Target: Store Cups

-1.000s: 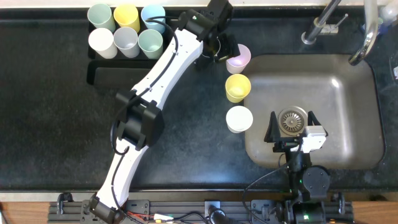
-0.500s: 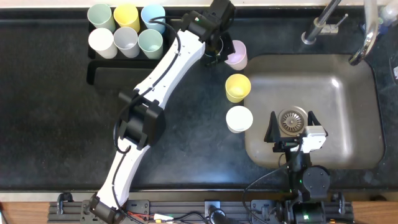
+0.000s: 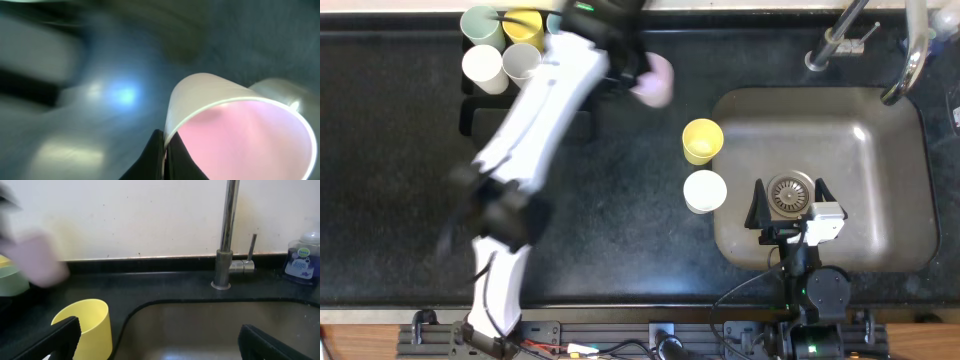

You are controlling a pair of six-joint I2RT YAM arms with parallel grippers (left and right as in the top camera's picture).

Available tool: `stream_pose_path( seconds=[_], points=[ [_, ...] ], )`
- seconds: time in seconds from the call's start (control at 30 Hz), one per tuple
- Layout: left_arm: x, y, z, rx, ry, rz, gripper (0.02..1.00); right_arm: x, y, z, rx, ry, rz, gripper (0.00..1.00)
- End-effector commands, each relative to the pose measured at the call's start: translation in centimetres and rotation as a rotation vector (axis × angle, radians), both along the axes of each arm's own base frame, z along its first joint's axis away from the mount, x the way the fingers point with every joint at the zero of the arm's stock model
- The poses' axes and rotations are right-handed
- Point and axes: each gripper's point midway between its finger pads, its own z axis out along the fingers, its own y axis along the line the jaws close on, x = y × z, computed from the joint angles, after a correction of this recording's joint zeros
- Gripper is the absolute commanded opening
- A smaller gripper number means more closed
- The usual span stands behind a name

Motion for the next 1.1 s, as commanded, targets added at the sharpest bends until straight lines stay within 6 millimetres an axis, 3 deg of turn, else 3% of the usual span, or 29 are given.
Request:
stream_pose_path(
  seconds=[0.03,0.1,0.2,0.27,0.37,0.5,0.63,1.1],
  points=[
    [-4.3,12.7,10.4,0.138,-0.137,0.250,0.036,0.0,0.3,-0.4,0.008,0.002,0.012,0.998],
    [-5.3,16.1,11.8,0.183,-0.170,0.261,0.038,0.0,0.3,-0.4,0.008,0.002,0.012,0.998],
    [-7.8,20.7,11.8,0.234,-0.142,0.361,0.036,0.0,0.3,-0.4,0.008,0.002,0.012,0.996],
    [-9.5,23.1,10.5,0.250,-0.106,0.421,0.036,0.0,0.3,-0.4,0.008,0.002,0.012,0.998],
    [-11.1,25.8,7.0,0.234,-0.090,0.508,0.036,0.0,0.2,-0.4,0.008,0.002,0.012,0.998],
    [-10.7,26.6,1.7,0.125,-0.106,0.489,0.036,0.0,0.2,-0.4,0.008,0.002,0.012,0.998],
    [-9.4,27.6,-1.2,0.102,-0.073,0.504,0.036,0.0,0.3,-0.4,0.008,0.002,0.012,0.998],
    [-4.8,28.9,-3.8,0.074,0.007,0.513,0.036,0.0,0.2,-0.4,0.008,0.002,0.012,0.998]
  ],
)
